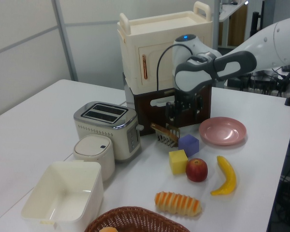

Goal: Put the purple cube on the table
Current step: 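Open the gripper to release the cube and raise it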

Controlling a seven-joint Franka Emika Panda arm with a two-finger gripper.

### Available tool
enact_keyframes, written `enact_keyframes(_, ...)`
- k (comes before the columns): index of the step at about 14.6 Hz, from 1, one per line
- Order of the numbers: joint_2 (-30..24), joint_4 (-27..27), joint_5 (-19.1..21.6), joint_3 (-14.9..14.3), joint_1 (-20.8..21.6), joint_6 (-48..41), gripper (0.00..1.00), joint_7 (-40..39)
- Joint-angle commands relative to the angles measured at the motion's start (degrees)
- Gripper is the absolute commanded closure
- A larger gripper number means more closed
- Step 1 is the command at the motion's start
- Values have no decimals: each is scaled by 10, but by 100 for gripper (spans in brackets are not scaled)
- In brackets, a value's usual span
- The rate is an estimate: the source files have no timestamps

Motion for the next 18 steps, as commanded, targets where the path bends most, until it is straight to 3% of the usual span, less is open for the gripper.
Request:
enact_keyframes(1,-36,70,-13,-10,58,-110,0,-36)
enact_keyframes(3,-52,98,-10,-42,107,-157,0,-118)
enact_keyframes(7,-69,143,12,-168,244,-242,0,-146)
enact_keyframes(10,-79,142,33,-279,339,-237,0,-151)
enact_keyframes(13,-79,142,50,-357,408,-228,0,-173)
enact_keyframes(18,-77,143,84,-371,406,-217,0,-194)
